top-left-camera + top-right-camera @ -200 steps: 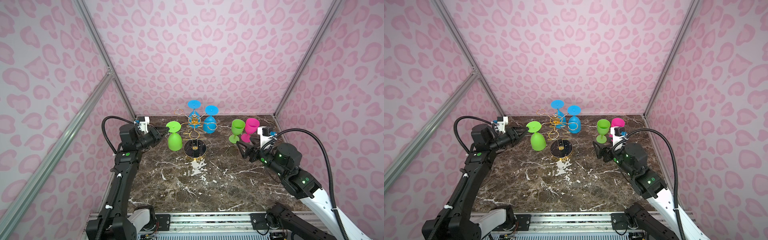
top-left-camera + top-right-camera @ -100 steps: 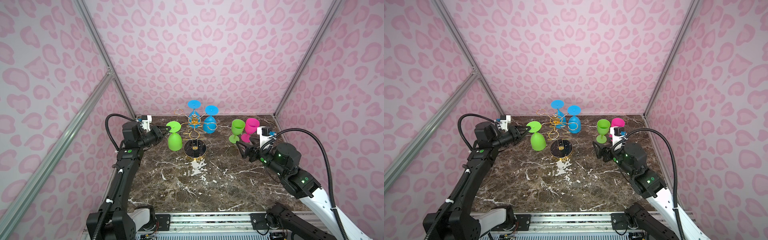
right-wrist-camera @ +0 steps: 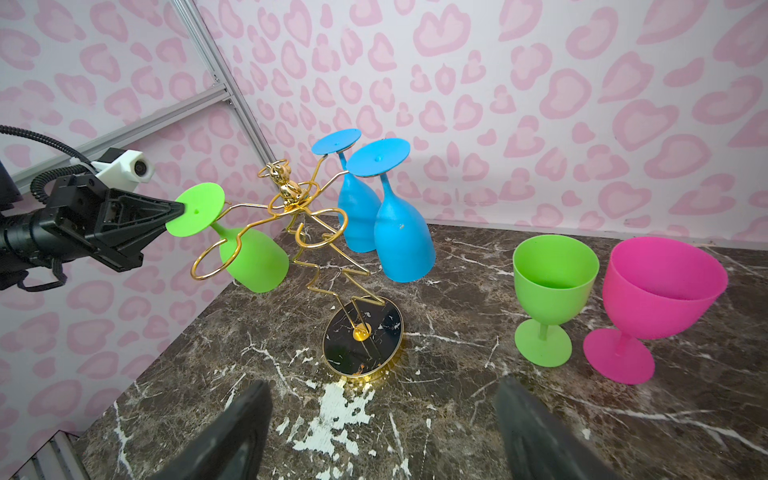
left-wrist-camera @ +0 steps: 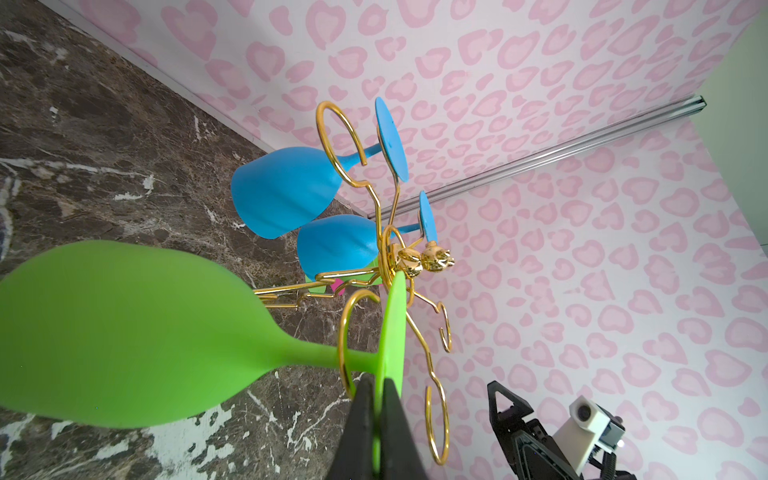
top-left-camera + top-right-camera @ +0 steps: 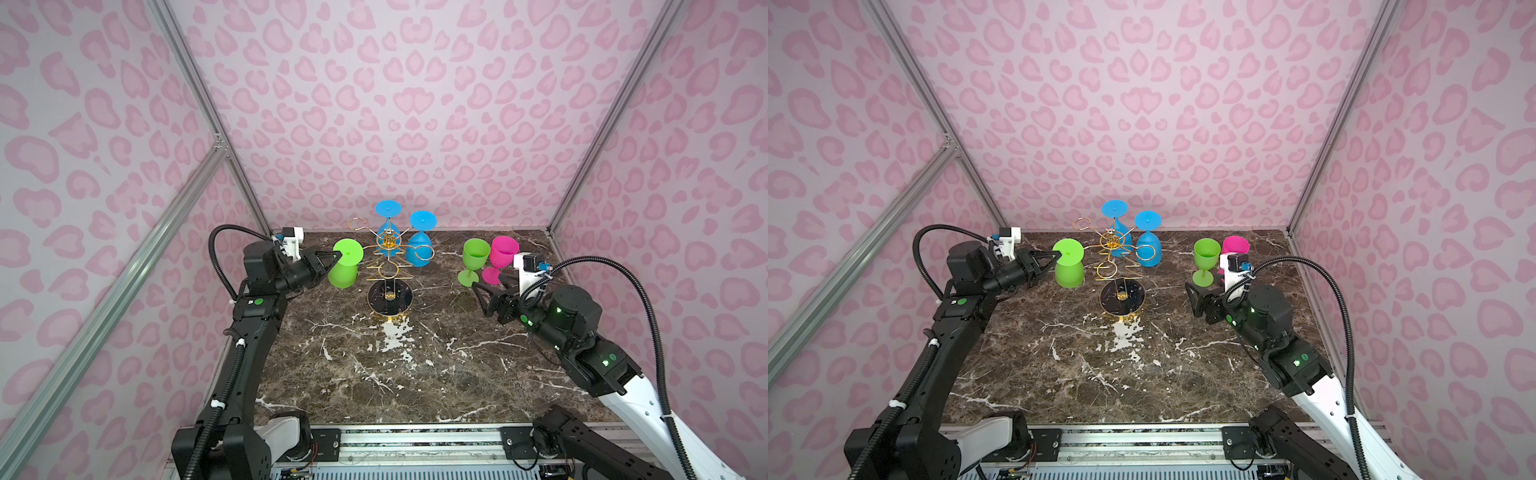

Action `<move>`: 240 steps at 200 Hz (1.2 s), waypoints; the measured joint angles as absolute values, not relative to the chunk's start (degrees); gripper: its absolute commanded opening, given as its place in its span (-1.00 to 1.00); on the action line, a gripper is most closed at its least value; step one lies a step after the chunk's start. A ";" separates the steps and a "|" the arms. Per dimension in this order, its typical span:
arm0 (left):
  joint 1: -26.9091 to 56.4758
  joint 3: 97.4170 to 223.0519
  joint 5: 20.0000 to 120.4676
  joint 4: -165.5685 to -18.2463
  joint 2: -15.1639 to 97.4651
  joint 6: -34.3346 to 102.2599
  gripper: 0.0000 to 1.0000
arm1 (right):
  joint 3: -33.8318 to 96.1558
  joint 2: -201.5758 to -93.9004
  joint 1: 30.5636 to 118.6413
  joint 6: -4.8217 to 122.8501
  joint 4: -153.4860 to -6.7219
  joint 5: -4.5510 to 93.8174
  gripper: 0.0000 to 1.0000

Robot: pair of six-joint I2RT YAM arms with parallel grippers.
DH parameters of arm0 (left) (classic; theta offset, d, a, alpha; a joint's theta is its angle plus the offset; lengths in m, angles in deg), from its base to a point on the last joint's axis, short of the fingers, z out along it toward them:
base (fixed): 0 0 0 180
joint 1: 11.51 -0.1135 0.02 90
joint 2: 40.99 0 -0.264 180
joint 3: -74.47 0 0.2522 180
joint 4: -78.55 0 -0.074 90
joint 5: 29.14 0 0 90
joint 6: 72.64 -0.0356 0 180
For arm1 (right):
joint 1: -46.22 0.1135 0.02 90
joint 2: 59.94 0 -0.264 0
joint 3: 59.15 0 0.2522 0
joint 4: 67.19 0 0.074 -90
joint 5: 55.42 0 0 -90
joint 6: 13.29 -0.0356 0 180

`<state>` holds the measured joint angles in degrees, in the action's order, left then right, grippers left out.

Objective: Take the wine glass off the wine glass rack

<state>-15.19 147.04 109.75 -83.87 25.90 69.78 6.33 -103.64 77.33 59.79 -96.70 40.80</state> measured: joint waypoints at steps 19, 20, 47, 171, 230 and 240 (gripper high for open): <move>-15.21 147.26 109.51 -83.57 25.86 70.09 -0.93 | 6.33 -103.42 77.33 59.79 -96.70 40.82 0.73; -15.21 147.26 109.48 -83.57 25.86 70.13 -0.93 | 6.33 -103.42 77.33 59.76 -96.70 40.82 0.73; -15.21 147.37 109.46 -83.55 25.73 71.29 -0.93 | 6.33 -103.31 77.33 59.76 -96.70 40.80 0.73; -15.17 148.59 111.06 -83.65 25.29 75.31 -0.93 | 6.33 -103.29 77.33 59.33 -96.70 40.86 0.73; -13.86 150.62 113.57 -83.63 26.80 74.63 -0.93 | 6.16 -103.55 77.33 59.30 -96.66 41.06 0.73; -13.53 150.87 113.92 -83.52 27.43 74.39 -0.93 | 6.16 -103.62 77.33 59.30 -96.66 41.06 0.73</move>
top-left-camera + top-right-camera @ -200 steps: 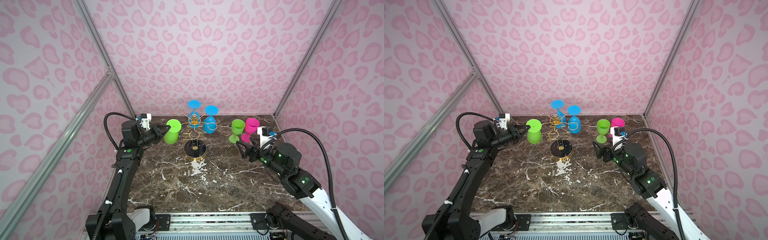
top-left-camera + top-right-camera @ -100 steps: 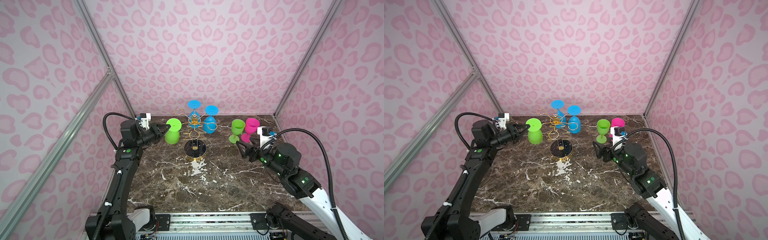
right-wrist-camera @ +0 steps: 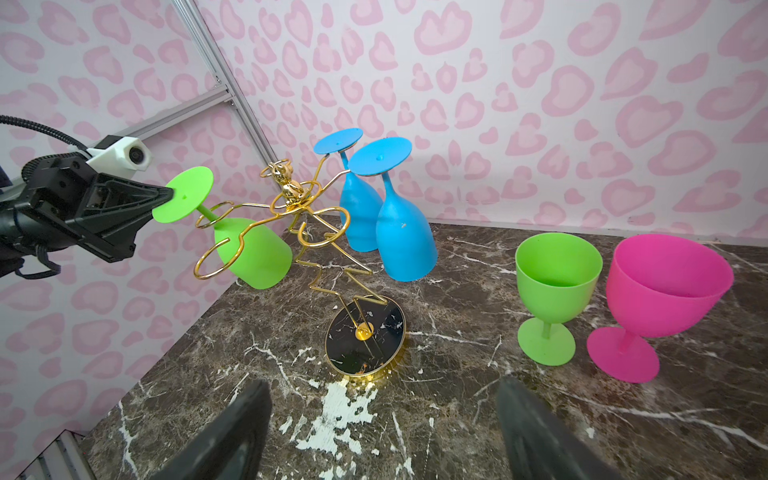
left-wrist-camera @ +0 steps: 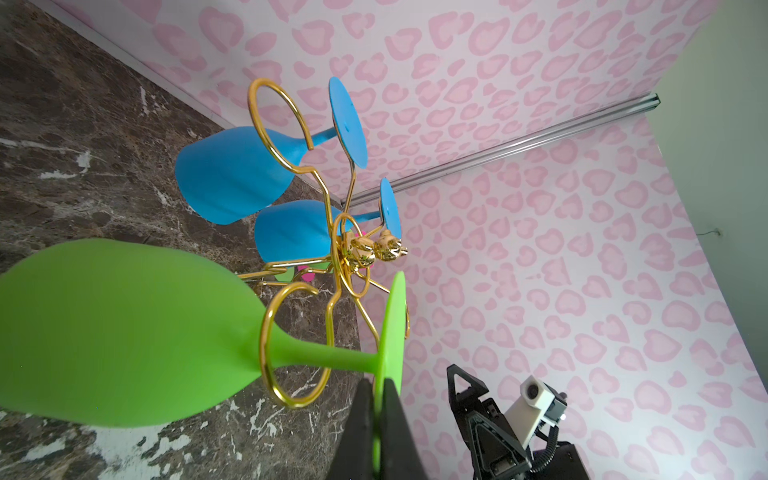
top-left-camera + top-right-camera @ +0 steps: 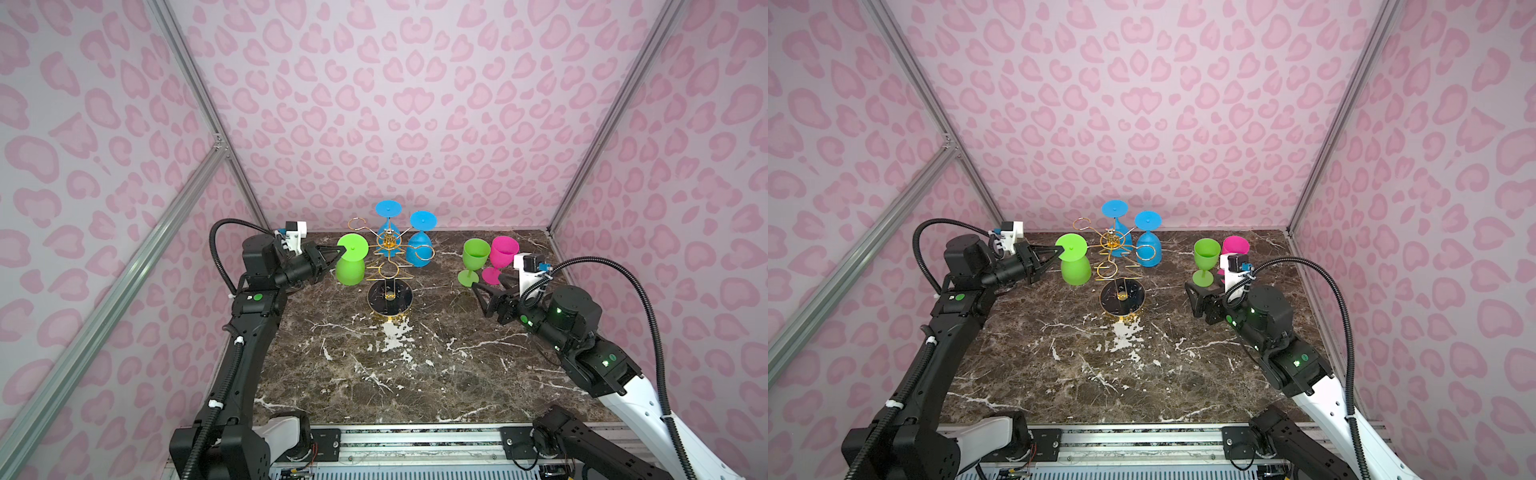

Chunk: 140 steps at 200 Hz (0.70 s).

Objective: Take the wine glass off the wine glass rack

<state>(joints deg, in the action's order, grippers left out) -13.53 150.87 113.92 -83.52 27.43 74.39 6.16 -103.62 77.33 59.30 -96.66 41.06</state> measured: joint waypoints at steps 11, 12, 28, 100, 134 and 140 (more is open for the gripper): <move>-13.29 151.08 114.31 -83.50 27.89 74.20 -0.93 | 6.16 -103.57 77.33 59.30 -96.68 41.06 0.73; -13.29 151.11 114.34 -83.50 27.91 74.17 -0.93 | 6.16 -103.57 77.33 59.30 -96.68 41.06 0.73; -13.09 151.56 114.60 -83.46 28.39 73.91 -0.92 | 6.16 -103.31 77.33 59.30 -96.68 41.04 0.73; -12.68 153.07 114.79 -83.44 30.64 72.91 -0.92 | 5.70 -102.31 77.33 59.30 -96.90 40.80 0.73; -12.39 153.86 114.77 -83.33 31.45 72.73 -0.93 | 5.70 -102.02 77.33 59.30 -96.90 40.62 0.73; -12.35 154.14 114.75 -83.33 31.65 72.71 -0.93 | 5.70 -102.02 77.33 59.30 -96.94 40.62 0.73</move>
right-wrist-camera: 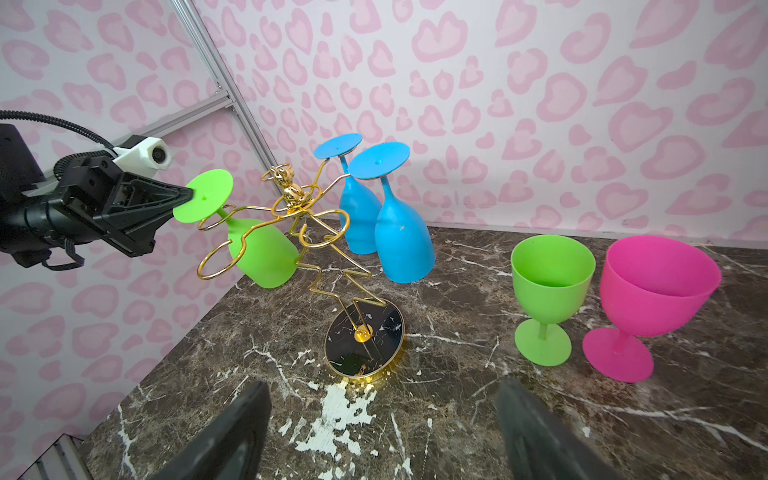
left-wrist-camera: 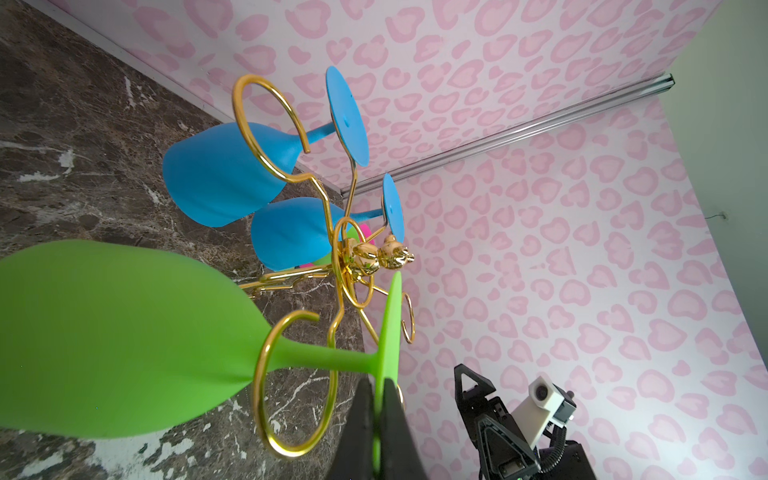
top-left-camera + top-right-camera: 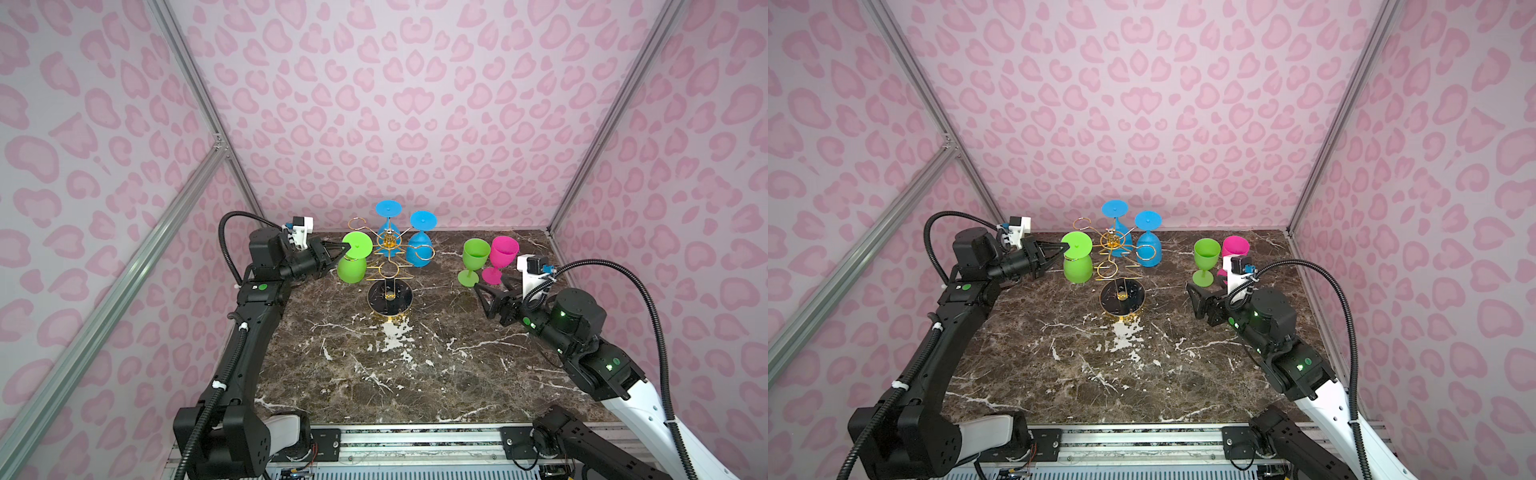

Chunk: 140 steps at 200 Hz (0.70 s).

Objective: Take the wine glass off the wine glass rack

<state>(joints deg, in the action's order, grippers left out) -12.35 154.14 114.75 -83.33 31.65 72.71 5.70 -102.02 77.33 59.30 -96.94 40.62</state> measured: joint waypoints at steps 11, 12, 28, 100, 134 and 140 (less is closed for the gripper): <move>-12.28 154.52 114.77 -83.33 31.89 72.56 -0.93 | 5.68 -102.00 77.33 59.30 -96.94 40.62 0.73; -12.28 154.58 114.77 -83.33 31.93 72.53 -0.93 | 5.68 -101.98 77.33 59.30 -96.94 40.62 0.73; -12.17 155.13 114.75 -83.33 32.44 72.51 -0.93 | 5.59 -101.80 77.33 59.30 -97.03 40.60 0.73; -10.66 157.66 114.34 -82.37 35.30 71.05 -0.93 | 5.39 -101.28 77.33 59.30 -97.10 40.17 0.74; -10.53 158.14 113.33 -81.10 35.61 70.63 -0.93 | 5.37 -101.30 77.33 59.33 -97.10 39.95 0.74; -10.51 158.25 113.16 -80.84 35.65 70.61 -0.94 | 5.37 -101.30 77.33 59.33 -97.10 39.92 0.74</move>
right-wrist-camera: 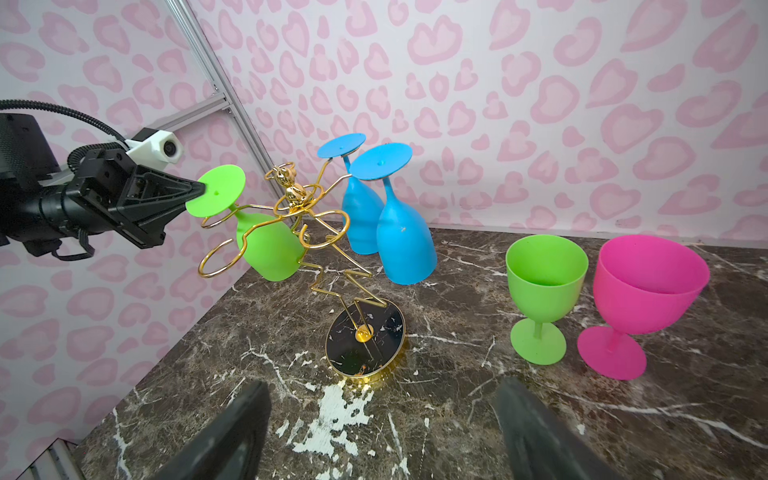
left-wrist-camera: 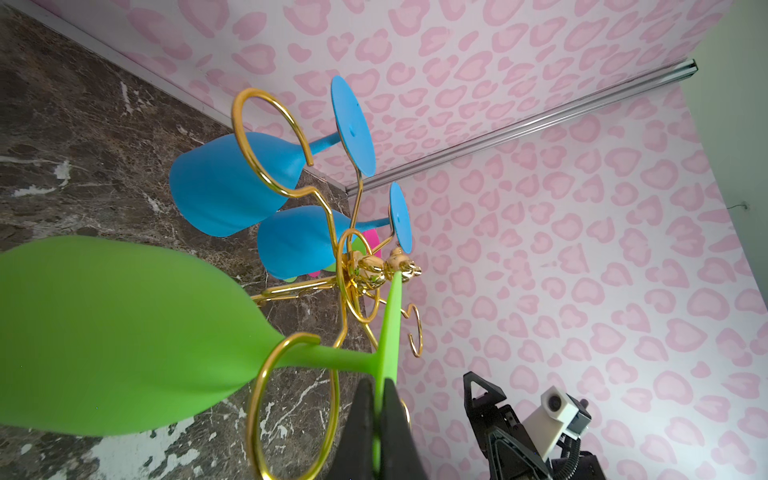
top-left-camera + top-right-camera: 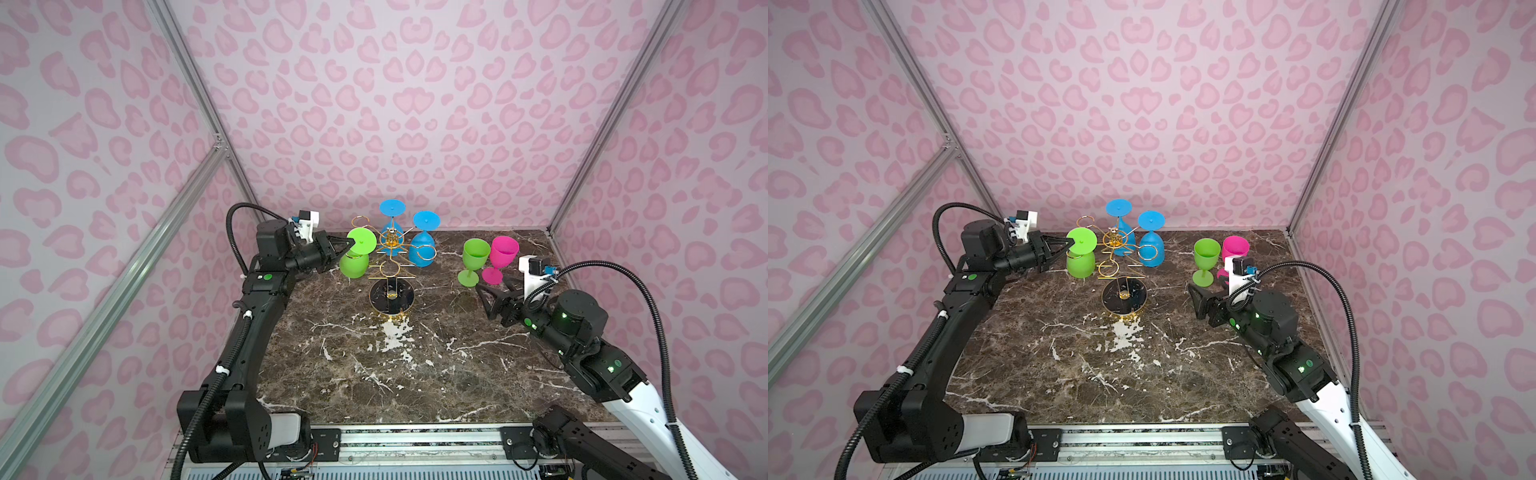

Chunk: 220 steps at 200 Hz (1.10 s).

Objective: Take the wine glass off the wine glass rack

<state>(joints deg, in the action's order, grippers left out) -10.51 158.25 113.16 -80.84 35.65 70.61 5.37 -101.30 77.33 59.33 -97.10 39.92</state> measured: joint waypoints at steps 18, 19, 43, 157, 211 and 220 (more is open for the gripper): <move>-10.47 158.76 112.85 -80.09 35.82 70.22 -0.94 | 5.28 -101.32 77.33 59.33 -97.10 39.53 0.74; -10.47 158.76 112.85 -80.09 35.82 70.22 -0.94 | 5.28 -101.35 77.33 59.33 -97.10 39.53 0.74; -10.40 159.76 112.13 -78.76 36.09 69.61 -0.94 | 5.26 -101.45 77.33 59.33 -97.10 39.33 0.74; -8.92 164.20 107.71 -70.15 36.87 63.75 -0.95 | 5.26 -102.09 77.33 59.37 -97.10 39.33 0.74; -8.02 167.76 105.99 -67.33 37.64 62.13 -0.96 | 5.26 -102.09 77.29 59.37 -97.07 39.33 0.75; -7.74 168.29 105.46 -66.65 37.83 61.71 -0.96 | 5.26 -102.00 77.29 59.37 -97.07 39.33 0.74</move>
<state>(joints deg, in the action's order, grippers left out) -7.74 168.29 105.46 -66.65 37.83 61.71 5.26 -102.00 77.29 59.37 -97.07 39.33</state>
